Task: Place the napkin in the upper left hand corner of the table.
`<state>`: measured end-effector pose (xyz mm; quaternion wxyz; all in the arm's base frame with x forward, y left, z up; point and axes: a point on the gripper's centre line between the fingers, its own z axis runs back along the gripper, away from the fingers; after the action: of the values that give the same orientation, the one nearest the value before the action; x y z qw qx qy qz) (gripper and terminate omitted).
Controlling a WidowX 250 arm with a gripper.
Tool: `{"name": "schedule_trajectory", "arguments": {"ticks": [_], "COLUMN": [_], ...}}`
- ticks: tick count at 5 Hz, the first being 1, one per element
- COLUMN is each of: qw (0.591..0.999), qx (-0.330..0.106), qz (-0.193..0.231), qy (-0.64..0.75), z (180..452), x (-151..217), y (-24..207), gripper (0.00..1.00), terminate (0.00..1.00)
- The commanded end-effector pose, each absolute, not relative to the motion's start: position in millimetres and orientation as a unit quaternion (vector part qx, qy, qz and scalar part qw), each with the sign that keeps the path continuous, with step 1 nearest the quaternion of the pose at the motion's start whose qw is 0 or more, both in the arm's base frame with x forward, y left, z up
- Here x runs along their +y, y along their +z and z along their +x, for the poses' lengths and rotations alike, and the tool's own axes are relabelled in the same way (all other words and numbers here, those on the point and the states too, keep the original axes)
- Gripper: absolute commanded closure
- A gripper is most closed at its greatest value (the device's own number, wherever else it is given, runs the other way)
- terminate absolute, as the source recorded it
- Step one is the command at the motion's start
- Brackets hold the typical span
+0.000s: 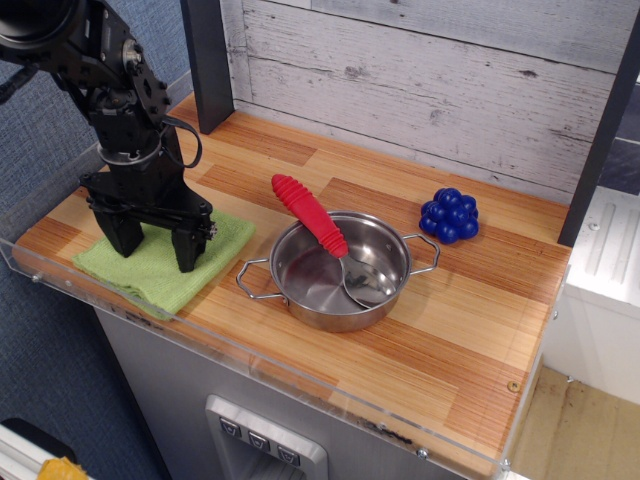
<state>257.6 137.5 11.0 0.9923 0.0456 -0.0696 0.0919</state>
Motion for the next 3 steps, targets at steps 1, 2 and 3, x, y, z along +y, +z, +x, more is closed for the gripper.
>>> {"name": "schedule_trajectory", "arguments": {"ticks": [1, 2, 3], "qw": [0.987, 0.986, 0.985], "qx": [-0.106, -0.115, -0.118], "qz": [0.04, 0.037, 0.044], "qy": [0.11, 0.111, 0.12], "z": [285, 307, 327], "x": [142, 138, 135], "y": [16, 15, 13], "gripper": [0.0, 0.0, 0.0], "terminate": [0.0, 0.0, 0.0]}}
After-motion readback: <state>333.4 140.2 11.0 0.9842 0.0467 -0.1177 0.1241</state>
